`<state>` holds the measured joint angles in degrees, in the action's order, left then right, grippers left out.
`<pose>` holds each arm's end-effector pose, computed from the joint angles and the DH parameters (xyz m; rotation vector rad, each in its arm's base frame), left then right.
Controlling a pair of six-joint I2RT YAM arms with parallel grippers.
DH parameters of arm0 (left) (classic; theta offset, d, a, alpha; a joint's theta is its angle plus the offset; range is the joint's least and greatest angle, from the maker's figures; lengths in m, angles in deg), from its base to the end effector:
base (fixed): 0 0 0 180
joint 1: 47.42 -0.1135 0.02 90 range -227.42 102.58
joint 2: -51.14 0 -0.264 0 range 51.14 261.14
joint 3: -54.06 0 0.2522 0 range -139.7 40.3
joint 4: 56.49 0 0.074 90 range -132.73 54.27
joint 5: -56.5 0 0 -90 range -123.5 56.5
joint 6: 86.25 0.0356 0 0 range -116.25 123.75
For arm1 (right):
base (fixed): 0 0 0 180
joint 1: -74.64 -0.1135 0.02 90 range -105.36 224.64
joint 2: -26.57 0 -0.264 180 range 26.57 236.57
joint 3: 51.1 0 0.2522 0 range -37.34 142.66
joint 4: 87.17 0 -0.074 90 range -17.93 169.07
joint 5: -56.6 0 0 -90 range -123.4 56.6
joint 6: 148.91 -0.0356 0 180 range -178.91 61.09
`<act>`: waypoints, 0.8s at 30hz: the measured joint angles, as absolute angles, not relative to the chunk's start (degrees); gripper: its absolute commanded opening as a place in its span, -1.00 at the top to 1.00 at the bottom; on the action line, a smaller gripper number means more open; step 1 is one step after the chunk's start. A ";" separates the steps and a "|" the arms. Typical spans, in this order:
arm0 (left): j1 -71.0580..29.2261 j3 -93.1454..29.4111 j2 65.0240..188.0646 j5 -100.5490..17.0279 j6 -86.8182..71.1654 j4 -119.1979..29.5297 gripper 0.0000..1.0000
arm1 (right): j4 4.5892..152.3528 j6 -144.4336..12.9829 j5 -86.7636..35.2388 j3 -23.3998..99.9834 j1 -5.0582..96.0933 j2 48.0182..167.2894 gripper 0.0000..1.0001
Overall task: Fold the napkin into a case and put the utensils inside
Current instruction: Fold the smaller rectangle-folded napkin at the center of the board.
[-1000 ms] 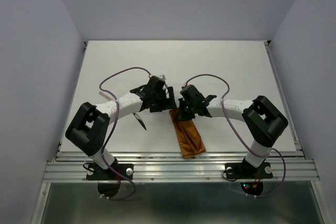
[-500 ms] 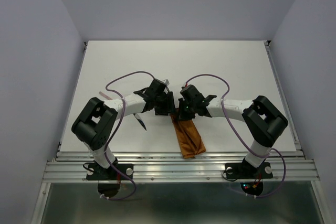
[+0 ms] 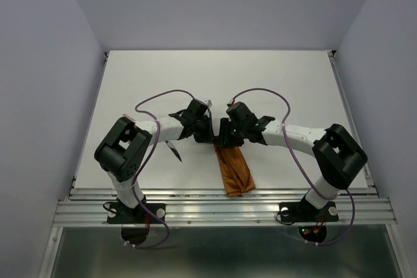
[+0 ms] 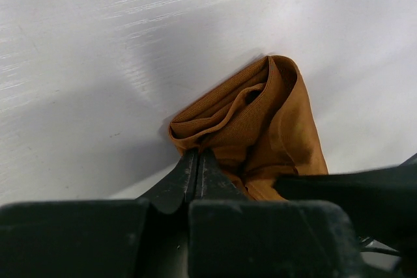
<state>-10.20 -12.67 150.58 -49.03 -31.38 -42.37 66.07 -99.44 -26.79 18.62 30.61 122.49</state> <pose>0.2726 -0.2191 0.1587 0.1839 2.5452 -0.8755 0.2412 0.2388 0.1774 -0.1321 2.6465 0.7102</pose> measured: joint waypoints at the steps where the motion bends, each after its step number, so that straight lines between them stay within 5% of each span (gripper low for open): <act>1: -10.20 -12.67 150.69 -49.16 -31.38 -42.65 1.00 | 65.39 -99.31 -26.99 18.62 30.61 120.94 0.02; 9: -10.20 -12.73 151.06 -49.75 -31.38 -43.42 1.00 | 64.59 -99.51 -31.56 18.62 30.61 112.35 0.07; 24: -10.20 -12.87 151.39 -50.25 -31.38 -43.83 1.00 | 62.49 -99.16 -34.86 19.17 30.61 120.24 -0.01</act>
